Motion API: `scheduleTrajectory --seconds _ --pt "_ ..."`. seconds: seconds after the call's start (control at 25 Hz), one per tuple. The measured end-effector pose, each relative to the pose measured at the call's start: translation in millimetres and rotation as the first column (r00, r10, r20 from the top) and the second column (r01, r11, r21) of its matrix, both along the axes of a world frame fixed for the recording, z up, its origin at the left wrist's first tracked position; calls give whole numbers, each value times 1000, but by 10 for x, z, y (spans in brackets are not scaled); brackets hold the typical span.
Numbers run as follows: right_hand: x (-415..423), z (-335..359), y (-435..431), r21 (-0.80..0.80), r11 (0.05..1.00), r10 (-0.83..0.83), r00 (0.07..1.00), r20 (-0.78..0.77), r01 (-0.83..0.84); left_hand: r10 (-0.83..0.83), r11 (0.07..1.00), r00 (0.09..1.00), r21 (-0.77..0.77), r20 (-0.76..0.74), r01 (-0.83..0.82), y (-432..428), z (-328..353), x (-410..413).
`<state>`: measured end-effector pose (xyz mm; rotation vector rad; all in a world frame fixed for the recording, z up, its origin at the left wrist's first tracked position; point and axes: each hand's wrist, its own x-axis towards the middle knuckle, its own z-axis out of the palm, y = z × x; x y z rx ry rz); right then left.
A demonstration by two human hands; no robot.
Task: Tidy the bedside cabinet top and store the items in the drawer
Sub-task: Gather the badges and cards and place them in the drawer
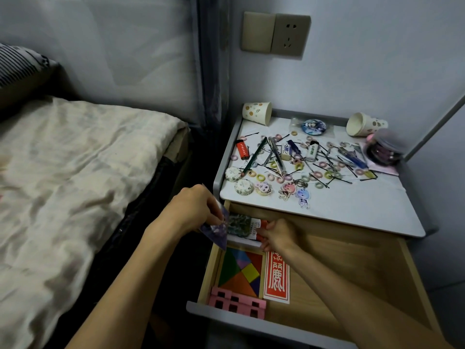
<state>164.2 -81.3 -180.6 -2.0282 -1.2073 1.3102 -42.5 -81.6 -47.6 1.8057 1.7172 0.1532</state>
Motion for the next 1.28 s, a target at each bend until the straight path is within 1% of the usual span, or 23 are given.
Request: scheduleTrajectory --seconds 0.12,0.24,0.28,0.32,0.36,0.4,0.44,0.48,0.56,0.68,0.76,0.88,0.96,1.0,1.04,1.08,1.16,1.2,1.28 --pt "-45 7 -14 18 999 33 998 45 -33 -6 1000 1000 -9 26 6 12 6 9" --pt "-41 101 -71 57 997 48 990 136 -56 -28 1000 998 -12 51 28 4 -14 15" --pt "-27 158 -108 79 995 42 990 132 -52 -31 999 998 -14 60 32 1 -21 18" --pt "-9 210 -155 89 996 25 999 48 -29 -31 999 997 -14 78 32 3 -25 26" --pt "1 266 -215 67 998 -6 991 -132 15 -28 999 994 -11 109 30 4 -27 38" --pt "7 326 -289 16 999 -34 936 -351 42 -24 1000 988 -9 154 25 5 -28 62" --pt "20 378 -365 -35 999 -50 852 -522 37 -16 1000 979 -12 204 19 4 -30 93" --pt "44 426 -430 -60 998 -38 791 -611 1 -12 1000 969 -23 248 18 -5 -33 134" --pt "91 506 -515 -59 997 0 741 -671 -54 -11 997 955 -69 296 32 -44 -52 211" --pt "179 594 -570 -29 999 1 725 -689 -30 -13 994 943 -99 333 48 -101 -106 290" --pt "221 617 -597 5 1000 20 734 -679 -22 30 994 929 -106 368 10 -122 -135 323" --pt "258 631 -630 77 997 48 742 -669 5 68 997 941 -63 332 -50 -81 -172 331" --pt "304 629 -666 143 989 104 783 -613 -20 123 992 924 -61 361 -108 -61 -180 326" --pt "334 631 -682 188 980 154 825 -544 -59 140 990 914 -68 380 -123 -67 -180 331" --pt "367 641 -683 236 965 213 868 -449 -115 123 992 922 -61 367 -108 -79 -181 340" --pt "403 662 -676 281 944 269 899 -346 -174 67 997 950 -45 305 -56 -100 -196 360" --pt "468 744 -619 347 895 357 916 -183 -280 -72 996 986 -37 151 78 -150 -223 422" --pt "489 798 -576 367 874 388 912 -131 -319 -114 992 985 -43 126 120 -164 -218 452" --pt "505 878 -498 387 843 428 902 -61 -374 -149 987 972 -39 180 159 -163 -198 476"
